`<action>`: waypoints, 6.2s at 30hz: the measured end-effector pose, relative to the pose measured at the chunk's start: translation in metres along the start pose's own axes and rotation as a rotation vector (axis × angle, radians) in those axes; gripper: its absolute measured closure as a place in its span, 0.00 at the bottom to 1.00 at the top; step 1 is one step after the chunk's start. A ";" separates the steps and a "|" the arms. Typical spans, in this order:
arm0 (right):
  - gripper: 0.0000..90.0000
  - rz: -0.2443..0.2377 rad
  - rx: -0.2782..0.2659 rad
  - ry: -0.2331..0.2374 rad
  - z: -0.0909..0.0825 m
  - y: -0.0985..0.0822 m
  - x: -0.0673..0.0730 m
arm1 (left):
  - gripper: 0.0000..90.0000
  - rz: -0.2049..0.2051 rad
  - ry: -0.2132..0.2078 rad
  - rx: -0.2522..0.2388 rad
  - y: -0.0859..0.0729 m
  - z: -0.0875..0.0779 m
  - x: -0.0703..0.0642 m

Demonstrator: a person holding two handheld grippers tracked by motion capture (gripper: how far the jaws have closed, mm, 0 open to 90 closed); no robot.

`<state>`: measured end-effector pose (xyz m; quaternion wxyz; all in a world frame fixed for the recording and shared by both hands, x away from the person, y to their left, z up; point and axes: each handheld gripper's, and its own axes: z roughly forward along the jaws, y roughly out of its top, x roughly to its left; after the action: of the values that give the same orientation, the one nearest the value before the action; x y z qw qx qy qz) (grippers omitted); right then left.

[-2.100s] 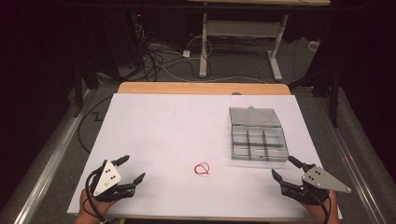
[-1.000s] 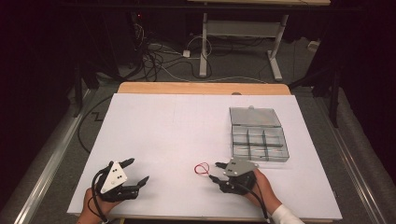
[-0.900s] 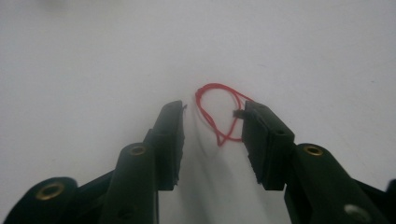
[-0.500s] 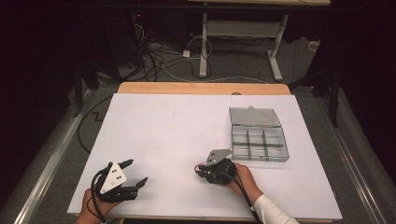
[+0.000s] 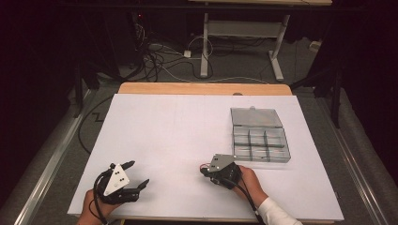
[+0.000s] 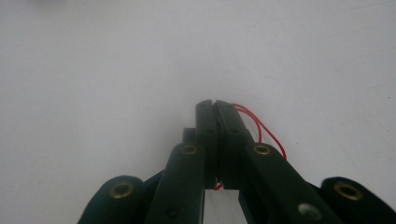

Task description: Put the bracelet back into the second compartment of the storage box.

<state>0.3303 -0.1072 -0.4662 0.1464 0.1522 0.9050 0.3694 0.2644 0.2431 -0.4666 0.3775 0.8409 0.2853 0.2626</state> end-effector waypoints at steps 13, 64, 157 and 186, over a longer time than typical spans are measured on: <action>1.00 -0.022 -0.029 -0.024 -0.016 0.004 0.000 | 0.23 0.008 0.002 0.003 0.000 0.001 0.000; 1.00 0.167 -0.098 -0.303 -0.118 -0.044 -0.080 | 0.23 0.011 0.003 -0.009 0.000 0.000 -0.001; 0.94 0.333 0.186 -0.412 -0.069 -0.044 -0.149 | 0.23 0.031 -0.002 0.023 0.000 0.006 -0.002; 0.66 0.383 -0.022 -0.469 -0.094 -0.054 -0.137 | 0.23 0.045 0.008 0.040 0.001 0.007 -0.004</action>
<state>0.4101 -0.2553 -0.4197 0.2810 0.3995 0.7972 0.3549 0.2670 0.2365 -0.4710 0.3535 0.8534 0.2728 0.2689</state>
